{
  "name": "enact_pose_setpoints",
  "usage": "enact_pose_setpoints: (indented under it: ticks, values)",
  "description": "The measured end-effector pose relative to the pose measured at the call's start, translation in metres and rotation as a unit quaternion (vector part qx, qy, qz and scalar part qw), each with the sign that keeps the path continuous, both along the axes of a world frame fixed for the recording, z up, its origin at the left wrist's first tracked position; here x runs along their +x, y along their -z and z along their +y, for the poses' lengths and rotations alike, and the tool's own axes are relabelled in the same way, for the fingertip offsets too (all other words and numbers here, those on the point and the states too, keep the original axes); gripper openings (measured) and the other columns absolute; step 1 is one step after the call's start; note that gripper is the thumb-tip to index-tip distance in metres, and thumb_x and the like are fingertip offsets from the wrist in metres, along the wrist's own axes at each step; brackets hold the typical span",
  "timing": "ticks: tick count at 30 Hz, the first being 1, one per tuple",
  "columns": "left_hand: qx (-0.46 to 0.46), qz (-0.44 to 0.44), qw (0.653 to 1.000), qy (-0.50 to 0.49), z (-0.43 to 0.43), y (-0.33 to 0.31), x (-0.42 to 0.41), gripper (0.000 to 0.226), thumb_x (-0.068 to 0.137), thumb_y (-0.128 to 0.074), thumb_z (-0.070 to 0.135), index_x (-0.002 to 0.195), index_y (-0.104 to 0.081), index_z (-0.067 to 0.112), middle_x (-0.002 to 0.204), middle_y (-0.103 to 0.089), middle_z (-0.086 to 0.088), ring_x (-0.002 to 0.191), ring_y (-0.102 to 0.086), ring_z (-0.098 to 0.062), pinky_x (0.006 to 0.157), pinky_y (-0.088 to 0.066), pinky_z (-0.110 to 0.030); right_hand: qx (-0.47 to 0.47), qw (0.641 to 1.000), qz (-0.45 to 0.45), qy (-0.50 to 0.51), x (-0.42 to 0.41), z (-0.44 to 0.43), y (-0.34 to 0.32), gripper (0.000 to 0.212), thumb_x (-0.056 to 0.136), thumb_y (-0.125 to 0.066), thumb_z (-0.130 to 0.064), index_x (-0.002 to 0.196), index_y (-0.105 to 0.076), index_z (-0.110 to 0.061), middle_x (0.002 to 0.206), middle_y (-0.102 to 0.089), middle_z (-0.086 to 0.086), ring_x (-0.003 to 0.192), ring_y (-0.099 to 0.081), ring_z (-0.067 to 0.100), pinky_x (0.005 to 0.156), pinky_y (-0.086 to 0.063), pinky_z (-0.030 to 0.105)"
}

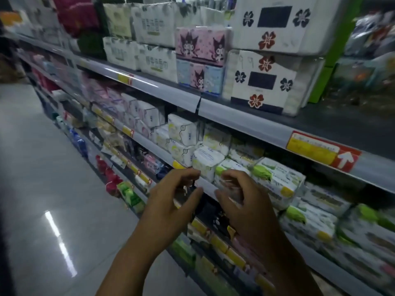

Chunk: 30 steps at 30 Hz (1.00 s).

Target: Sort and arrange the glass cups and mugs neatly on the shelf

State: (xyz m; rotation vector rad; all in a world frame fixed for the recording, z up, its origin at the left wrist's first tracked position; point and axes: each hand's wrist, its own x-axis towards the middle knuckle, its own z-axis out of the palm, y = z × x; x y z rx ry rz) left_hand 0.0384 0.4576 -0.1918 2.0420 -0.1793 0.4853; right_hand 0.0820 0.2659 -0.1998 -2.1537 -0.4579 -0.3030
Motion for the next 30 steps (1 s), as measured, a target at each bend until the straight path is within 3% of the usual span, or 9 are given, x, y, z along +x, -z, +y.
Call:
enact_pose_setpoints:
  ticks: [5, 12, 17, 24, 27, 30]
  values:
    - [0.008, -0.065, 0.991, 0.119, 0.012, -0.035, 0.076, 0.028, 0.097, -0.060, 0.045, 0.123, -0.063, 0.034, 0.119, -0.063, 0.024, 0.113, -0.062, -0.001, 0.090, -0.054, -0.022, -0.005, 0.994, -0.080, 0.079, 0.028, 0.018, -0.045, 0.035, 0.095, -0.067, -0.037, 0.129, -0.057, -0.034, 0.123, -0.060, -0.021, 0.116, -0.055, -0.005, 0.094, -0.048, 0.019]
    - [0.009, -0.173, 0.947, 0.271, -0.010, -0.102, 0.138, 0.028, 0.095, -0.069, 0.027, 0.123, -0.064, 0.028, 0.119, -0.066, 0.016, 0.114, -0.063, -0.004, 0.092, -0.051, -0.019, 0.048, 0.961, -0.165, 0.216, 0.024, 0.006, -0.123, 0.031, 0.095, -0.068, -0.033, 0.124, -0.059, -0.034, 0.119, -0.062, -0.022, 0.109, -0.059, -0.007, 0.086, -0.047, 0.010]
    - [0.013, -0.187, 0.915, 0.357, -0.053, -0.140, 0.151, 0.029, 0.097, -0.066, 0.030, 0.126, -0.062, 0.031, 0.121, -0.063, 0.019, 0.116, -0.060, 0.000, 0.093, -0.053, -0.021, -0.010, 0.928, -0.199, 0.316, 0.018, -0.034, -0.155, 0.033, 0.096, -0.064, -0.040, 0.127, -0.057, -0.034, 0.123, -0.061, -0.020, 0.112, -0.057, -0.004, 0.091, -0.049, 0.015]
    - [0.104, -0.217, 0.894, 0.377, -0.135, -0.164, 0.158, 0.032, 0.096, -0.064, 0.036, 0.127, -0.058, 0.030, 0.121, -0.058, 0.014, 0.107, -0.057, -0.001, 0.090, -0.052, -0.025, -0.087, 0.909, -0.178, 0.367, 0.031, -0.112, -0.184, 0.027, 0.094, -0.071, -0.030, 0.118, -0.060, -0.027, 0.112, -0.065, -0.010, 0.100, -0.061, 0.004, 0.083, -0.052, 0.024]
    - [0.184, -0.214, 0.896, 0.343, -0.183, -0.181, 0.171, 0.032, 0.097, -0.059, 0.026, 0.128, -0.056, 0.019, 0.124, -0.055, 0.001, 0.105, -0.057, -0.014, 0.086, -0.046, -0.025, -0.139, 0.904, -0.154, 0.374, 0.057, -0.154, -0.199, 0.027, 0.090, -0.073, -0.025, 0.114, -0.063, -0.017, 0.108, -0.068, -0.002, 0.095, -0.064, 0.012, 0.080, -0.051, 0.029]
    - [0.269, -0.169, 0.902, 0.293, -0.233, -0.203, 0.195, 0.039, 0.096, -0.055, 0.017, 0.132, -0.051, 0.003, 0.135, -0.046, -0.017, 0.112, -0.056, -0.032, 0.093, -0.047, -0.038, -0.215, 0.888, -0.122, 0.387, 0.089, -0.189, -0.215, 0.037, 0.089, -0.073, -0.028, 0.120, -0.062, -0.013, 0.114, -0.067, 0.003, 0.096, -0.059, 0.014, 0.080, -0.044, 0.027]
